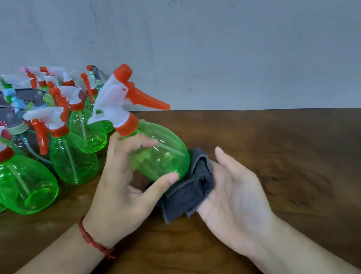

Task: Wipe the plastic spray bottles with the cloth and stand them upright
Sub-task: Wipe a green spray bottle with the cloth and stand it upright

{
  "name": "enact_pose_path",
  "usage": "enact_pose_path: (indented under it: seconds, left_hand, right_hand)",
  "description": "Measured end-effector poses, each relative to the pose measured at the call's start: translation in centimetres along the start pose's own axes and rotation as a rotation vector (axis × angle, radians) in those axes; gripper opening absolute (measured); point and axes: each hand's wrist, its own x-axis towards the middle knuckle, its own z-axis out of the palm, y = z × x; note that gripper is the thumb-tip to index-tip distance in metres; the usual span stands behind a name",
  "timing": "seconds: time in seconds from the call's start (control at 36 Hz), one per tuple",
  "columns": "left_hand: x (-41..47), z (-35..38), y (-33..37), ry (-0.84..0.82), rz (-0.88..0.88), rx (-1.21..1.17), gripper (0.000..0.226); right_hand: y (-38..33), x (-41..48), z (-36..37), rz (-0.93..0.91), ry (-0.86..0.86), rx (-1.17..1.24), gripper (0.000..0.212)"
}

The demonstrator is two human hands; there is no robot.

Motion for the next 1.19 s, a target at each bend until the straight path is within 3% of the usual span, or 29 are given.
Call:
enact_pose_path:
  seconds: [0.17,0.28,0.47,0.58,0.72,0.83,0.92,1.0,1.08,1.19]
  left_hand:
    - [-0.9,1.3,1.6,-0.08,0.01,-0.219,0.064]
    - [0.1,0.5,1.0,-0.028,-0.008,-0.106,0.062]
    - [0.2,-0.6,-0.5,-0.075,-0.249,-0.117,0.062]
    - [0.0,-0.3,0.6,-0.182,-0.338,-0.17,0.088]
    - [-0.4,0.2,1.1,-0.171,-0.46,-0.265,0.109]
    - [-0.5,0.3,1.2,-0.247,-0.499,-0.311,0.09]
    - [-0.5,0.3,1.3,-0.294,-0.529,-0.327,0.083]
    - [-0.8,0.7,1.4,-0.336,-0.561,-0.333,0.083]
    - [-1.1,1.0,1.6,-0.39,-0.593,-0.34,0.087]
    - [-1.4,0.9,1.7,-0.46,-0.589,-0.293,0.089]
  right_hand:
    - [0.7,0.1,0.0,0.075,-0.042,0.077,0.075]
    - [0.8,-0.1,0.0,0.1,-0.028,0.008,0.08]
    - [-1.0,0.3,-1.1,-0.134,0.178,-0.039,0.057]
    - [-1.0,0.6,-1.8,-0.201,0.269,0.015,0.055]
    - [-1.5,0.9,-1.9,-0.268,0.315,0.052,0.054]
    - [-2.7,0.9,-1.6,-0.493,0.361,0.052,0.046]
    - [-3.7,0.4,-0.9,-0.726,0.37,-0.284,0.042]
    - [-3.5,0.1,-1.7,-0.845,0.33,-1.184,0.053]
    - [-2.8,0.6,-2.2,-0.705,0.244,-1.833,0.055]
    - [-2.8,0.9,-2.1,-0.614,0.19,-2.014,0.053]
